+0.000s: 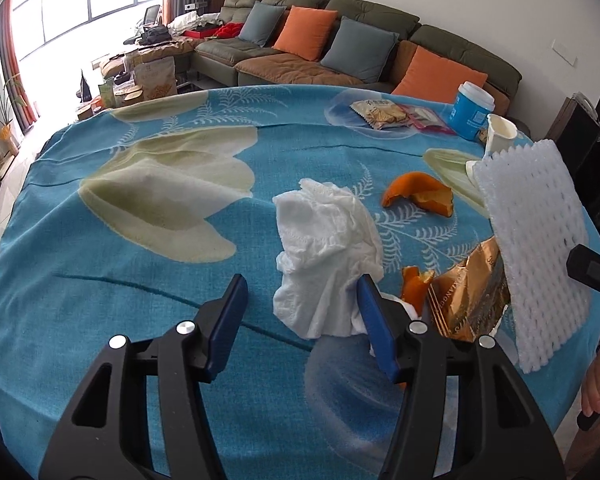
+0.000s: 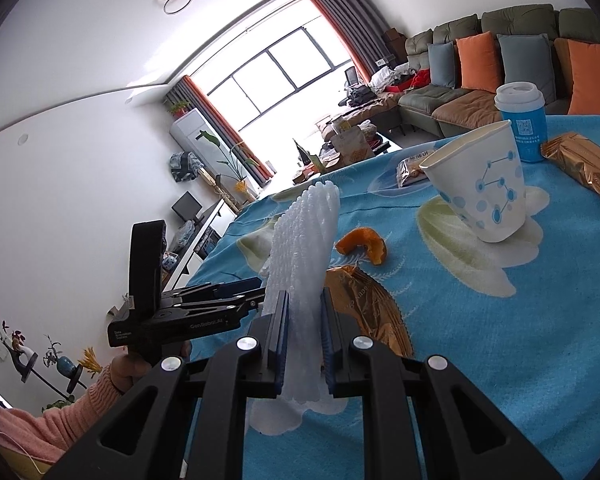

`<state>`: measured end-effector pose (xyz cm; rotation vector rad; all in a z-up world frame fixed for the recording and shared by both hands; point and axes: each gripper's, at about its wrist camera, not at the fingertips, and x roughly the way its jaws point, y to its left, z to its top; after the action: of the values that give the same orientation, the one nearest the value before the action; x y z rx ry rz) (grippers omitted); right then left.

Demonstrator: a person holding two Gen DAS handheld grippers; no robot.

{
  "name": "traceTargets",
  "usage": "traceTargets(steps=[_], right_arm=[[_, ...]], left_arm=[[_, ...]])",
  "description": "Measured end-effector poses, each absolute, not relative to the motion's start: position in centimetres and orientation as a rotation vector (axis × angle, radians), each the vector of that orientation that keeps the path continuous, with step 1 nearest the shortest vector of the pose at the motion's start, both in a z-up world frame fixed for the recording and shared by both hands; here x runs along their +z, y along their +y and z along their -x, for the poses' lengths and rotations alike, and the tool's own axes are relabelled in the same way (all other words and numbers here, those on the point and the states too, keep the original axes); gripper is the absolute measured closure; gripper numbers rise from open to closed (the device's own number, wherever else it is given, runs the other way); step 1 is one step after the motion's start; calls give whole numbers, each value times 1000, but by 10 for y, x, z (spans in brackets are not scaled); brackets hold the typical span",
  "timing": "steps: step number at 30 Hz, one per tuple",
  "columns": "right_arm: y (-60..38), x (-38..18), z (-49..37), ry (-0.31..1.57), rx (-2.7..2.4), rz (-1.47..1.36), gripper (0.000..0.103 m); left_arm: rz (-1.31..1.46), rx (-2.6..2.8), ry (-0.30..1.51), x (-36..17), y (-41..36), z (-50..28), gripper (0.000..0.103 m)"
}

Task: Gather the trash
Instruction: 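Grasp a white tissue with the left tool while the right tool lifts the foam net, then carry the tissue and foam net over the teal bin with both tools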

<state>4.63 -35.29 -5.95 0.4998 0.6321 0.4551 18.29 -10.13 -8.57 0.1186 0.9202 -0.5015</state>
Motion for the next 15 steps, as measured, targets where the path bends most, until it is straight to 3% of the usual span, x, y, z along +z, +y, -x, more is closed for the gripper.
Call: traceTargets(steps=[2,4,9,15], right_arm=[[-354,-61,-47,635,456,-503,89],[-354,-63,-48,638,457,-506,89],[-352,-61,-50,636,465,-509,89],[-343,-58,-53,635,480,-501,89]], left_arm=[[-109,-516,918,-86,-101,-184,53],[-104,-530,917,-85,-102,-181,68],[-98,-562,912,-84,-101,-173,91],[-64,-569,872,-73,-86,-155,96]])
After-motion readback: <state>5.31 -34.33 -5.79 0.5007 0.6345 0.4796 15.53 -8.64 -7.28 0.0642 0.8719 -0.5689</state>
